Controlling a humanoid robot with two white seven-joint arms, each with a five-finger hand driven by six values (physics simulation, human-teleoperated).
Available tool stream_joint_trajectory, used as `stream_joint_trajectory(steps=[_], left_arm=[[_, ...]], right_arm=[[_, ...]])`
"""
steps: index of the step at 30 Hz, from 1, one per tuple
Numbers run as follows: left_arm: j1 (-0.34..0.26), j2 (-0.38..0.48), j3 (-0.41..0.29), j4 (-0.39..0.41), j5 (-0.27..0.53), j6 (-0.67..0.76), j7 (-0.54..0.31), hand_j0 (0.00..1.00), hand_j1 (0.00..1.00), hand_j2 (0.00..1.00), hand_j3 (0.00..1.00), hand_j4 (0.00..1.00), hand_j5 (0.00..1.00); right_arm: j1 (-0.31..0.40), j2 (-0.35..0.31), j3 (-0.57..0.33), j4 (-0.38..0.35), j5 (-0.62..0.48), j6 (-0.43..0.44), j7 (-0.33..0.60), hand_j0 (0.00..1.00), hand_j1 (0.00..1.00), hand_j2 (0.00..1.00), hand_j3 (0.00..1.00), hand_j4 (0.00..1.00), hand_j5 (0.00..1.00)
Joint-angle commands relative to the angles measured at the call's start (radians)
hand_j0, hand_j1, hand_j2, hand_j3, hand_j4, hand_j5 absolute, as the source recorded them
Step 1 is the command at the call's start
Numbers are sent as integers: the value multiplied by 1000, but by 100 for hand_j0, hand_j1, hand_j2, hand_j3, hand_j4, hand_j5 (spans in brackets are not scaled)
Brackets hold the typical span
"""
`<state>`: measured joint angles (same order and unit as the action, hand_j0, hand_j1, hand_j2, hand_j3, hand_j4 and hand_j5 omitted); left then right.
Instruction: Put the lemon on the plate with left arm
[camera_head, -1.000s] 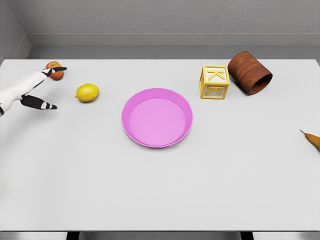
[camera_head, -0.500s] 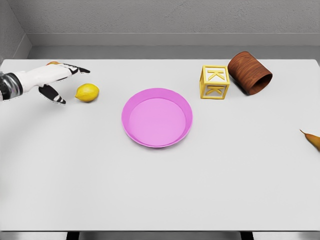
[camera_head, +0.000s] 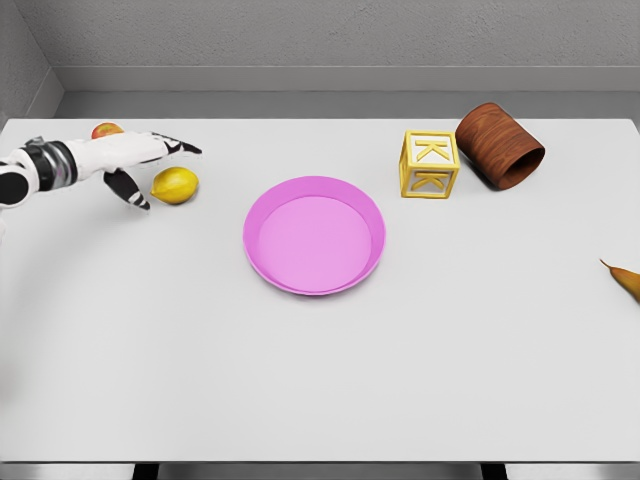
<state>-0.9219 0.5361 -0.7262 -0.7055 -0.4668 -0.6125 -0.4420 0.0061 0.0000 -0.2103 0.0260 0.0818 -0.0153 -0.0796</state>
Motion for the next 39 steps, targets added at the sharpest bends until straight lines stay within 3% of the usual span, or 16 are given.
stream_joint_trajectory(steps=[1, 22, 27, 29, 32, 35, 36, 39], left_arm=[[-2, -39, -2, 58, -21, 2, 0, 100, 100, 100, 100, 100, 100], [-29, -74, -6, 69, -107, 2, 0, 100, 100, 100, 100, 100, 100], [-29, -80, -15, 58, -112, 2, -3, 93, 93, 93, 93, 93, 93], [-29, -80, -15, 60, -113, 2, -3, 81, 81, 81, 81, 81, 81], [-29, -79, -15, 60, -113, 2, -6, 79, 79, 79, 79, 79, 79], [-31, -79, -15, 60, -113, 2, -6, 68, 68, 68, 68, 68, 68], [-34, -79, -15, 60, -112, 2, -6, 61, 61, 61, 61, 61, 61], [-35, -79, -13, 61, -110, 2, -6, 56, 56, 56, 56, 56, 56]], right_arm=[[0, 0, 0, 0, 0, 0, 0, 100, 100, 100, 100, 100, 100], [0, 0, 0, 0, 0, 0, 0, 100, 100, 100, 100, 100, 100], [0, 0, 0, 0, -1, 0, 0, 100, 100, 100, 100, 100, 100], [0, 0, 0, 0, -1, 0, 0, 100, 100, 100, 100, 100, 100], [0, 0, 0, 0, -1, 0, 1, 100, 100, 100, 100, 100, 100], [0, 0, 0, 0, 0, 0, 0, 100, 100, 100, 100, 100, 100], [0, 0, 0, 0, -1, 0, 0, 100, 100, 100, 100, 100, 100], [0, 0, 0, 0, -1, 0, 1, 100, 100, 100, 100, 100, 100]])
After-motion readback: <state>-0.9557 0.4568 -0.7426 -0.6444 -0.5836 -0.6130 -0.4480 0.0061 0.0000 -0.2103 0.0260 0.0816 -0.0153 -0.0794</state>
